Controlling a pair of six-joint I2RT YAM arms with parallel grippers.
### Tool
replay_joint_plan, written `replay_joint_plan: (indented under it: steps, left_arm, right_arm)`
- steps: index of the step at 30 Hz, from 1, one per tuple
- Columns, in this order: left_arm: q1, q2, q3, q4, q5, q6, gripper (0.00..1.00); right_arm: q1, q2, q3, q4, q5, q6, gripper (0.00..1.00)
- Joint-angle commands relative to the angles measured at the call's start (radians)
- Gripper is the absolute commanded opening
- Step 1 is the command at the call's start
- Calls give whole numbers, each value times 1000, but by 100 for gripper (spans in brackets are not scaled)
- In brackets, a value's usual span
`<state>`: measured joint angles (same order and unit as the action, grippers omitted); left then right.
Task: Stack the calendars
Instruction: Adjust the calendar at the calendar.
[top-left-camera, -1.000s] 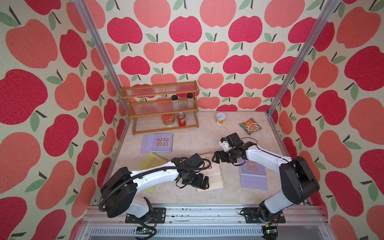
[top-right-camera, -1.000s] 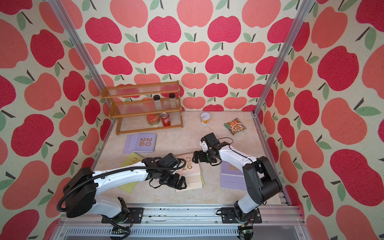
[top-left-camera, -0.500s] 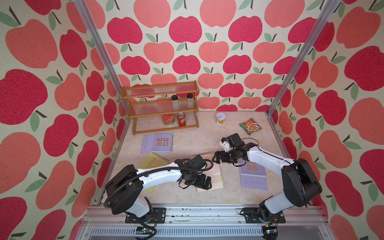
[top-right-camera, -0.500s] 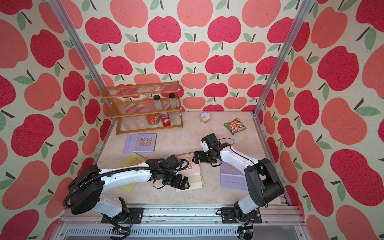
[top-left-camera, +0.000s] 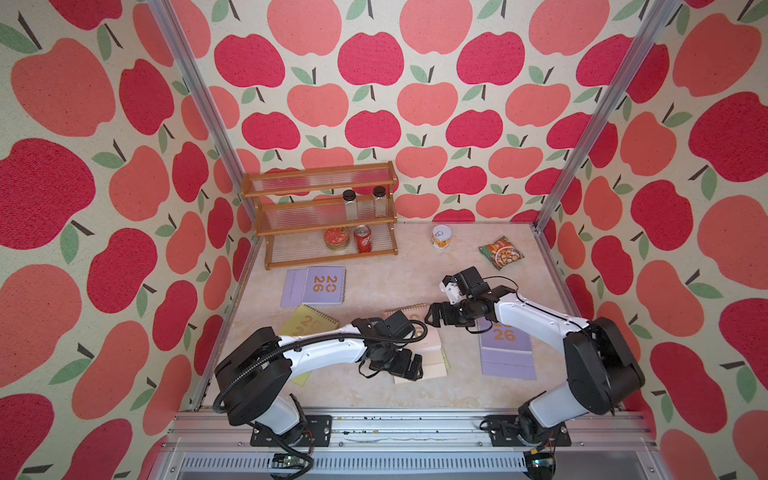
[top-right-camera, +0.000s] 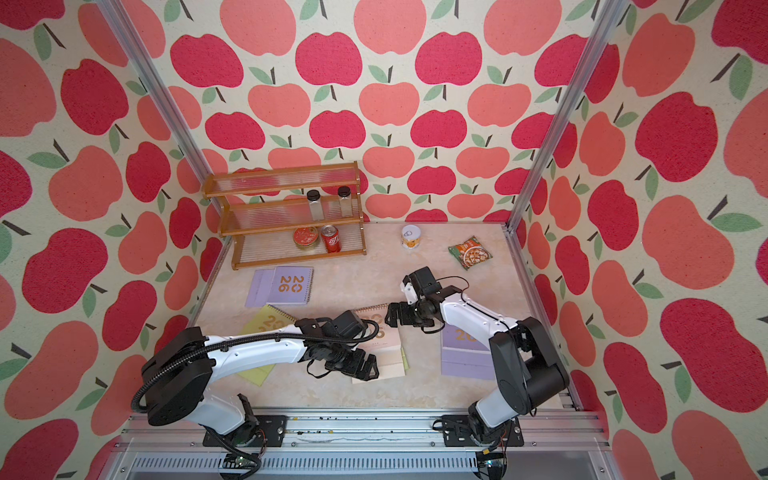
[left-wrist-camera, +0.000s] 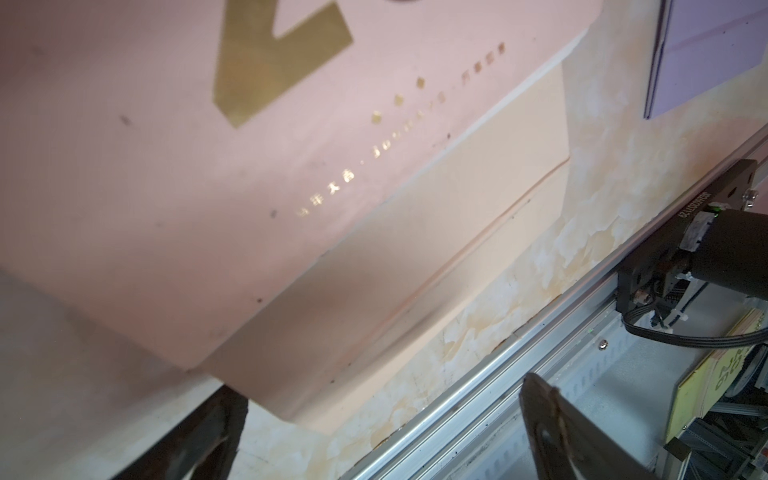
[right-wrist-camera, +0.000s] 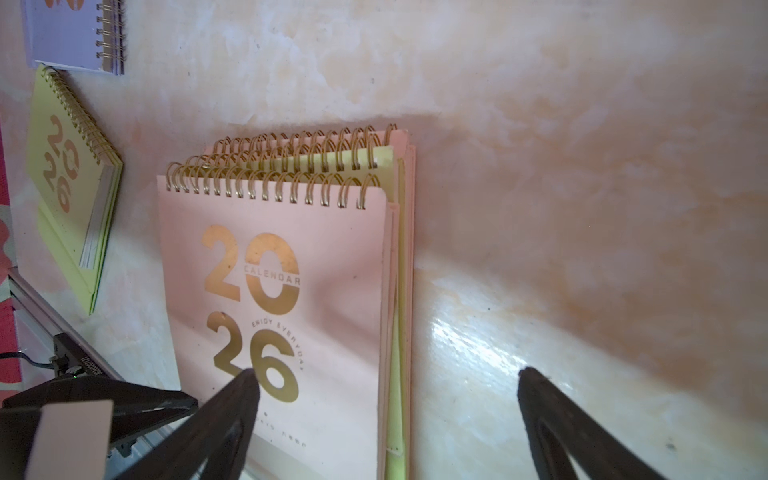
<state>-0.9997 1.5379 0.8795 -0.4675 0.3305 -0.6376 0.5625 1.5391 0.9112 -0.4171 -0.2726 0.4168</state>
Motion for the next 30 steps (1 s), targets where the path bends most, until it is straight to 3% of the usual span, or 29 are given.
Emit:
replay_joint_plan:
  steps: [1,14,19,23,30]
  left_arm:
    - [-4,25,47,-31,19,31,99]
    - [-4,41,87,-59,41,58,99]
    - [22,10,88,-89,-18,62,99]
    - [109,-65,73,-106,-99,75,99]
    - [376,-218,70,-58,-171,121,99]
  right_arm:
    - [3,-17,-13,5,-15,13,99]
    - [32,30,27,15,-32,16,99]
    - [45,45,48,0,-36,19,99]
    - [53,33,43,-32,-13,17,99]
    - [107,42,41,-66,7,25,99]
